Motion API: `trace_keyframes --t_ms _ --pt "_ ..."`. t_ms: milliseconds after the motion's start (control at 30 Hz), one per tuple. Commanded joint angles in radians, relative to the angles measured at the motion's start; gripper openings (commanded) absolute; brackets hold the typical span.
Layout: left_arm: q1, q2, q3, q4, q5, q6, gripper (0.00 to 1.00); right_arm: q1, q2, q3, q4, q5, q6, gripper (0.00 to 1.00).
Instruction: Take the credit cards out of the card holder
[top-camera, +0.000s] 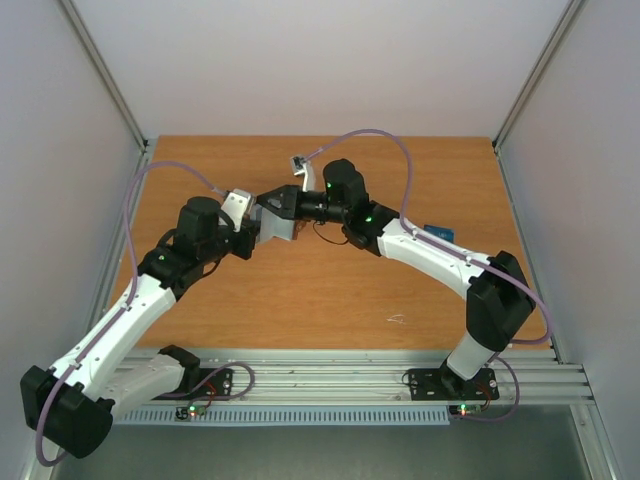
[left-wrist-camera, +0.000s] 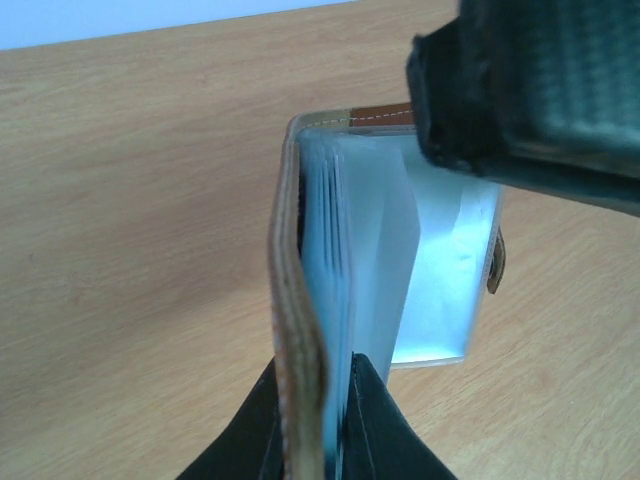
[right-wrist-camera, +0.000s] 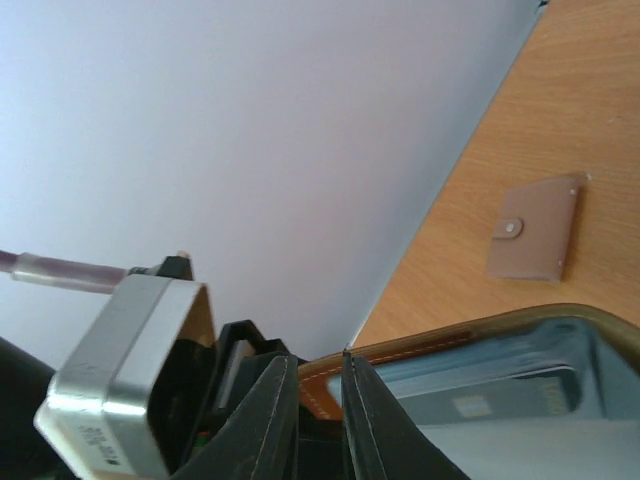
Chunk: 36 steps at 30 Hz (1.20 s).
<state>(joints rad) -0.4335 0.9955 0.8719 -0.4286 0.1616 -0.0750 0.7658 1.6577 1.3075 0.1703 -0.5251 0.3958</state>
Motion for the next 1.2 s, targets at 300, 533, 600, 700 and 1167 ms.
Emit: trace_keyframes --t_ms 300,533,600,700,1167 --pt "-0.004 0.015 0.031 0.142 -0.008 -0.102 0.00 0.027 0.066 0.137 -0.187 0.005 0.016 0.08" --pt "-0.003 0.021 0.007 0.217 -0.014 -0.146 0.00 0.026 0.101 0.212 -0.373 0.053 -0.010 0.06" --pt "-0.004 0.021 0.007 0.218 -0.021 -0.141 0.00 0.026 0.085 0.225 -0.463 0.128 -0.041 0.06" --pt "-0.002 0.015 0.004 0.211 -0.025 -0.127 0.00 0.027 0.051 0.229 -0.565 0.257 -0.098 0.06" --pt "0.018 -0.045 -0.054 0.431 0.466 -0.211 0.00 -0.089 -0.190 0.035 -0.507 -0.035 -0.489 0.18"
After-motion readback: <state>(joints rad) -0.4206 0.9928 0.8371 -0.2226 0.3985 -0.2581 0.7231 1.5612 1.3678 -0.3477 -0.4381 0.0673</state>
